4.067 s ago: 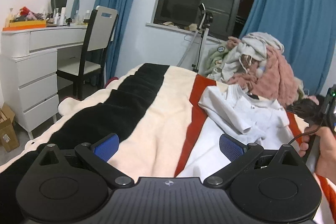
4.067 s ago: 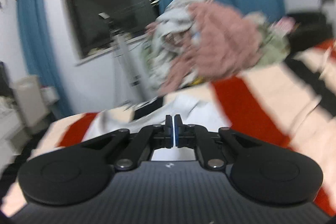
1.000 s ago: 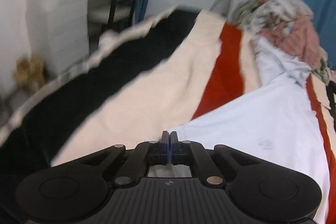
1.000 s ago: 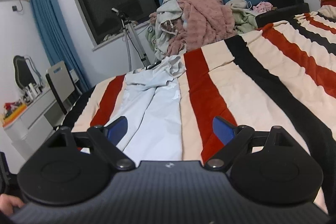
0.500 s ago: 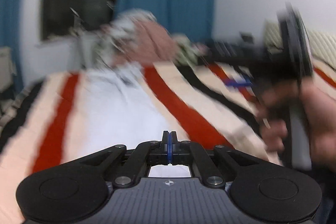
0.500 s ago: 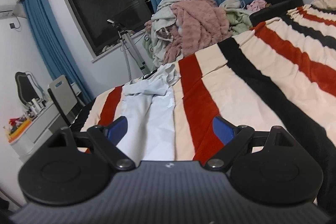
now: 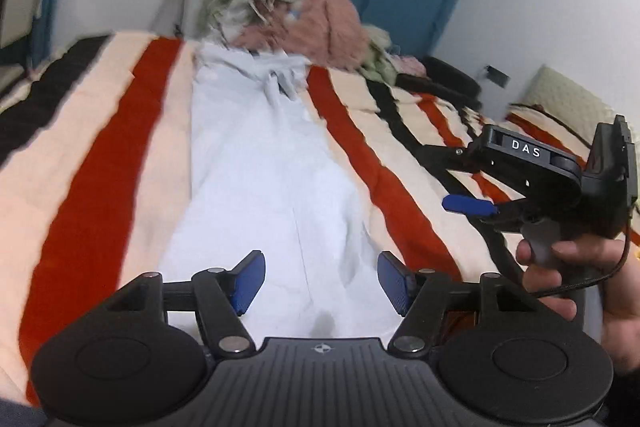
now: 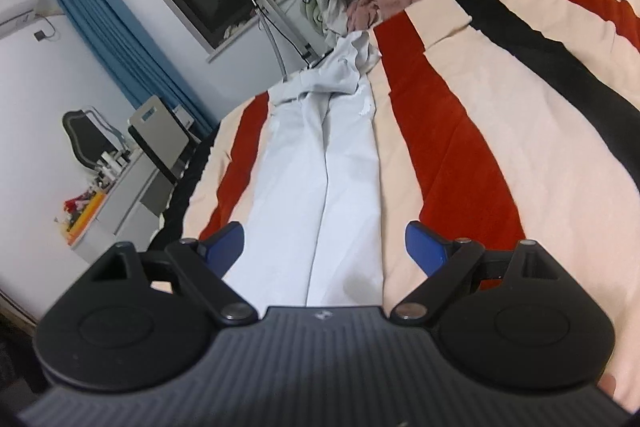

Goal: Fold clothes

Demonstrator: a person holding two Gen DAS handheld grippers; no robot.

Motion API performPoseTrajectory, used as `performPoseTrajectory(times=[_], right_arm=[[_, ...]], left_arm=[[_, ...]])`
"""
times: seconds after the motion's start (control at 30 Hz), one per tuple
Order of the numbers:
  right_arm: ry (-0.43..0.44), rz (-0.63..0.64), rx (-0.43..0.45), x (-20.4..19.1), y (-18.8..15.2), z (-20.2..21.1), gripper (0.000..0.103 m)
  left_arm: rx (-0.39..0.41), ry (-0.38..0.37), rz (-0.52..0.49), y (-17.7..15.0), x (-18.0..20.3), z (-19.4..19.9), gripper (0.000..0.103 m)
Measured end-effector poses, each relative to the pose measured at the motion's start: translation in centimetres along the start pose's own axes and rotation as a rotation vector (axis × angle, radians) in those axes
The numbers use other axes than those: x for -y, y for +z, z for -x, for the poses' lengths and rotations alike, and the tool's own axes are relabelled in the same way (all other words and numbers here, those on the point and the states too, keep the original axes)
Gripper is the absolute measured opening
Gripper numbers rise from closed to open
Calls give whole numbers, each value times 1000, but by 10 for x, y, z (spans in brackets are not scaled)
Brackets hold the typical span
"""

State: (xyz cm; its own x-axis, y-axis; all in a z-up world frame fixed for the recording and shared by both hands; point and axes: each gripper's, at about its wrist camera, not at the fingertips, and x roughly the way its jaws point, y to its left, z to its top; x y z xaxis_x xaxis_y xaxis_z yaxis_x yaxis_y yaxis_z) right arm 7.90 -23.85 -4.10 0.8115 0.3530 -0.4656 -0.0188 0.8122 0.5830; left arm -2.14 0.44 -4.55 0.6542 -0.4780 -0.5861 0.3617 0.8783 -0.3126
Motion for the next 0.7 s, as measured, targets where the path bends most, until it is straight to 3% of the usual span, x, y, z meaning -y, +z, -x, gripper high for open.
performPoseTrajectory(times=[0.07, 0.17, 0.27, 0.3, 0.33, 0.4, 0.6, 0.7], right_arm=[[-9, -8, 4, 0, 0, 1, 89], [-20, -23, 20, 1, 1, 7, 89], [-27, -32, 32, 3, -1, 13, 89], [-31, -34, 33, 4, -1, 14, 89], [-35, -37, 32, 4, -2, 15, 89], [-42, -45, 32, 5, -2, 15, 89], [-49, -75, 46, 12, 0, 19, 89], [-49, -84, 59, 15, 2, 20, 89]], left_arm=[[-25, -24, -48, -2, 6, -12, 63], [-88, 13, -194, -11, 25, -43, 64], [-142, 35, -254, -20, 36, -67, 61], [-167, 54, -269, -24, 38, -74, 53], [-194, 74, -283, -28, 41, -80, 29], [-217, 88, -273, -33, 38, -83, 2], [-55, -5, -164, -22, 32, -34, 1], [-13, -60, -114, -13, 40, -23, 1]])
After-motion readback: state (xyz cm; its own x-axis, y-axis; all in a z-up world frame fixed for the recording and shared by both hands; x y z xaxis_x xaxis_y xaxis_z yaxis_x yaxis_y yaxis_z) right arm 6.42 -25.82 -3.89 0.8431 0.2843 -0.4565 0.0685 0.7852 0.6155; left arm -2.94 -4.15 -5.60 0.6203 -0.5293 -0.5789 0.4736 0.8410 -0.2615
